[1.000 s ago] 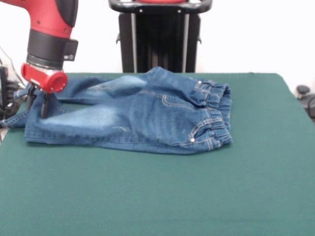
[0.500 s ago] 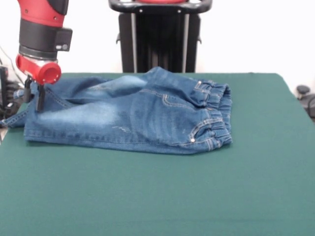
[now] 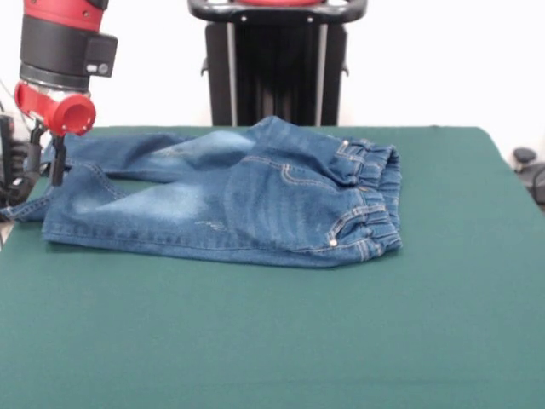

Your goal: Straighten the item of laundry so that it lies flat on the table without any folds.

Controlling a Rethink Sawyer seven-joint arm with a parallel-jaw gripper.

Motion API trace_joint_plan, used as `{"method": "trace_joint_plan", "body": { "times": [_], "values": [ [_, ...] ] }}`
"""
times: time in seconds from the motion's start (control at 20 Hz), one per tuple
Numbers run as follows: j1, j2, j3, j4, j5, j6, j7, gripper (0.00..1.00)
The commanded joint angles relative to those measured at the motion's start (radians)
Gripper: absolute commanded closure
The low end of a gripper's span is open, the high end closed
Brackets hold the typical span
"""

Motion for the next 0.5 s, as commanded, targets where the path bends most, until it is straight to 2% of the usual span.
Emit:
{"method": "trace_joint_plan", "body": {
  "times": [0.05,0.3,0.5],
  "values": [
    [0.063,-0.009,0.054,0.033,-0.025,0.106,-0.19,0.0],
    [0.077,0.085,0.025,-0.015,-0.075,0.056,-0.153,0.0],
    [0.189,0.15,-0.102,-0.071,-0.153,-0.017,-0.006,0.0]
  ]
}}
